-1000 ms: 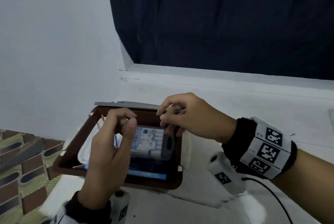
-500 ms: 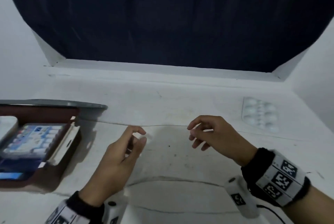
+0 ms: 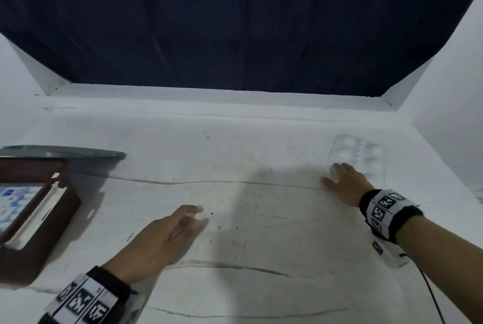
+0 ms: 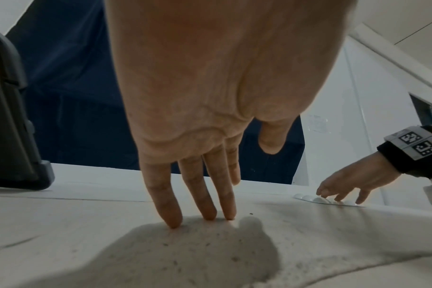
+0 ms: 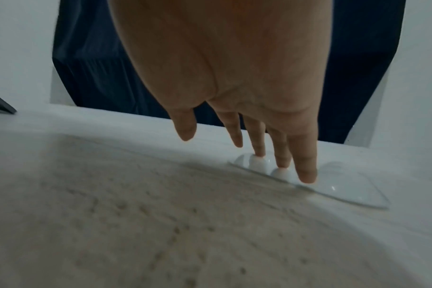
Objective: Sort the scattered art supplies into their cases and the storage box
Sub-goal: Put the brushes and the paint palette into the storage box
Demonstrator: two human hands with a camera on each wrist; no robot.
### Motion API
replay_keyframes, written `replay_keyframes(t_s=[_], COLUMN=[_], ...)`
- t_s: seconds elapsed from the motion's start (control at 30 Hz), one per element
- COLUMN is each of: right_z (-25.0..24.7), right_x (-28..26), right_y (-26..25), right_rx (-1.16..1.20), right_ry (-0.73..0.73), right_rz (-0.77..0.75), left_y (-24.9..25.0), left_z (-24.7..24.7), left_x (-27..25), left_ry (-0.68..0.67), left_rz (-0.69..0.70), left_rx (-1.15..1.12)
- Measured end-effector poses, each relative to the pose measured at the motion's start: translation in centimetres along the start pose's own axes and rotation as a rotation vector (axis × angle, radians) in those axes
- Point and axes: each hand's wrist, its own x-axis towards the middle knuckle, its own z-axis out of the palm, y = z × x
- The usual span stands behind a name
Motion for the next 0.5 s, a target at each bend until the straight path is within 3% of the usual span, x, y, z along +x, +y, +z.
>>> replay_keyframes(t_s=[0.13, 0.37, 0.5], right_z=[0.9, 2.3, 3.0], right_x=[-0.4, -6.4, -9.0], right_y=[-1.7, -6.8, -8.2], right_rx=[-0.034, -0.010, -0.135], right_ry=[0.042, 0.046, 0.093], right_rz=[-0.054, -0.372, -0.421], left_y=[-0.5, -0.2, 0.0], left_z=[0.2, 0.2, 0.2], left_x=[0.2, 0.2, 0.0], left_ry=[-0.008, 0.001, -0.002], left_rz=[-0.013, -0.025, -0.035], left_rx=[0.050, 0.036, 0.013])
